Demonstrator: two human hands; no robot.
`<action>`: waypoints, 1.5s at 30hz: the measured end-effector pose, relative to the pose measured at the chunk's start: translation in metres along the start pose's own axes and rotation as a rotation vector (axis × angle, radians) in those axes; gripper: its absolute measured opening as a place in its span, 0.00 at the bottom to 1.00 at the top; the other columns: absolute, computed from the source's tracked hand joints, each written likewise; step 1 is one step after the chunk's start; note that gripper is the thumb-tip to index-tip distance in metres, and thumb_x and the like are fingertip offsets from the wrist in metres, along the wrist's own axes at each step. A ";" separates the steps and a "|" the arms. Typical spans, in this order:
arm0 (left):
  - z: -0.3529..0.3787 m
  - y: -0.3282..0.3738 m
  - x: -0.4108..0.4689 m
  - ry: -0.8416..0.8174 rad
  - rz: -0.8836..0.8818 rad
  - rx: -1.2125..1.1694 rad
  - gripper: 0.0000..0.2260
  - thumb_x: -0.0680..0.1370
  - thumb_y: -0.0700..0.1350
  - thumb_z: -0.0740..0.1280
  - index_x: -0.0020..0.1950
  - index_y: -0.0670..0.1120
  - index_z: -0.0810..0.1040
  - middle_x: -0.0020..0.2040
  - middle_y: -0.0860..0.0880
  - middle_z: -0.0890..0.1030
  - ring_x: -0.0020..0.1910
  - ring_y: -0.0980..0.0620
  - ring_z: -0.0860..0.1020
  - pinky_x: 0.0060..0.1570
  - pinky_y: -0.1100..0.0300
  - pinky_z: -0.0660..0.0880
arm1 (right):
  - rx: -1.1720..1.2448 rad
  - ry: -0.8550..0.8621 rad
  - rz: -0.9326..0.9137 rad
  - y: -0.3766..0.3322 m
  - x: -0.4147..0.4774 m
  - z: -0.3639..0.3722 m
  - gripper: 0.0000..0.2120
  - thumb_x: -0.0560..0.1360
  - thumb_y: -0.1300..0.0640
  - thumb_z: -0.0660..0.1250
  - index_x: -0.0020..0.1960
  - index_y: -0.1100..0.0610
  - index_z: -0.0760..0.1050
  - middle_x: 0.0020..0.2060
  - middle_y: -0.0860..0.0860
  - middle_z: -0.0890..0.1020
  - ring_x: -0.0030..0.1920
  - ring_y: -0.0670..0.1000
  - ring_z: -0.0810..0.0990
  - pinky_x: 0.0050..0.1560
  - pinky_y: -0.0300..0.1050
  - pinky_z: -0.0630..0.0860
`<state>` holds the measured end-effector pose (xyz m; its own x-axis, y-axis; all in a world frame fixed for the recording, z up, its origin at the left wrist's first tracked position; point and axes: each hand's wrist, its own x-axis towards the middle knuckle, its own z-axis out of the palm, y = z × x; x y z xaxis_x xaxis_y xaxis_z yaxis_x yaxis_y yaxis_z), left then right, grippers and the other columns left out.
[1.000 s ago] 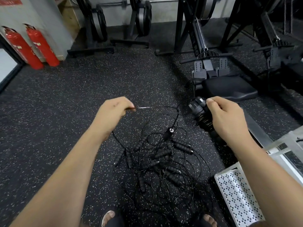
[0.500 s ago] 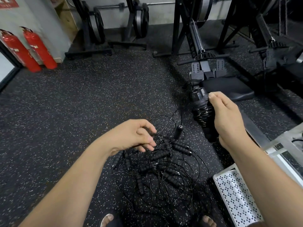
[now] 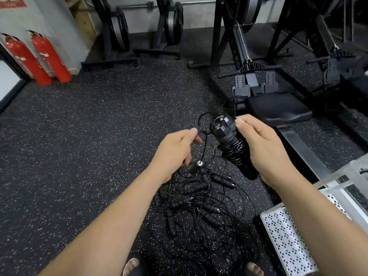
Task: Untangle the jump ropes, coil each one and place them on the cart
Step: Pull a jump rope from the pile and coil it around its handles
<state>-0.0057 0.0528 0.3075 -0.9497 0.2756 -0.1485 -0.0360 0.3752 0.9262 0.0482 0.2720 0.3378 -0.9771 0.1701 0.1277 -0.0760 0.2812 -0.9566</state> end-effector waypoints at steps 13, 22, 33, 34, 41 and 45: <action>-0.026 0.009 0.000 -0.017 0.085 -0.255 0.13 0.88 0.52 0.64 0.60 0.50 0.87 0.34 0.49 0.59 0.35 0.46 0.54 0.35 0.51 0.53 | -0.100 -0.118 0.261 0.016 0.001 0.006 0.11 0.84 0.50 0.65 0.49 0.53 0.83 0.36 0.50 0.83 0.39 0.54 0.81 0.48 0.54 0.76; -0.046 0.020 -0.009 -0.001 0.156 -0.455 0.13 0.88 0.47 0.64 0.63 0.42 0.85 0.38 0.43 0.55 0.34 0.49 0.53 0.31 0.57 0.53 | -0.094 -0.175 0.543 0.022 0.001 0.007 0.12 0.85 0.56 0.65 0.48 0.62 0.80 0.32 0.54 0.79 0.25 0.51 0.80 0.24 0.38 0.72; -0.076 0.026 -0.012 0.005 0.213 -0.630 0.13 0.88 0.49 0.64 0.62 0.44 0.84 0.35 0.51 0.60 0.29 0.56 0.56 0.28 0.61 0.53 | -0.248 -0.261 0.638 0.046 0.004 0.013 0.15 0.85 0.52 0.65 0.42 0.53 0.82 0.34 0.53 0.82 0.32 0.54 0.79 0.37 0.47 0.73; -0.076 0.026 -0.013 0.002 0.215 -0.633 0.13 0.88 0.49 0.64 0.62 0.44 0.84 0.35 0.52 0.60 0.29 0.56 0.56 0.28 0.62 0.53 | -0.257 -0.289 0.649 0.048 0.003 0.016 0.15 0.86 0.52 0.65 0.43 0.54 0.82 0.33 0.52 0.82 0.31 0.53 0.79 0.35 0.44 0.73; -0.079 0.023 -0.010 0.070 0.227 -0.658 0.13 0.88 0.49 0.64 0.62 0.45 0.85 0.35 0.51 0.62 0.30 0.56 0.56 0.27 0.62 0.54 | -0.416 -0.330 0.637 0.063 0.005 0.028 0.15 0.86 0.57 0.62 0.42 0.56 0.79 0.38 0.53 0.82 0.37 0.54 0.78 0.39 0.45 0.72; -0.082 0.016 -0.007 0.211 0.234 -0.595 0.14 0.88 0.49 0.64 0.62 0.42 0.84 0.35 0.52 0.66 0.30 0.55 0.58 0.27 0.62 0.55 | -0.765 -0.340 0.595 0.069 0.008 0.021 0.15 0.87 0.59 0.56 0.55 0.60 0.82 0.52 0.55 0.84 0.51 0.55 0.83 0.44 0.44 0.75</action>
<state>-0.0251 -0.0159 0.3514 -0.9916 0.0886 0.0948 0.0709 -0.2417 0.9678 0.0310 0.2725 0.2671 -0.8287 0.2359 -0.5075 0.4699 0.7859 -0.4020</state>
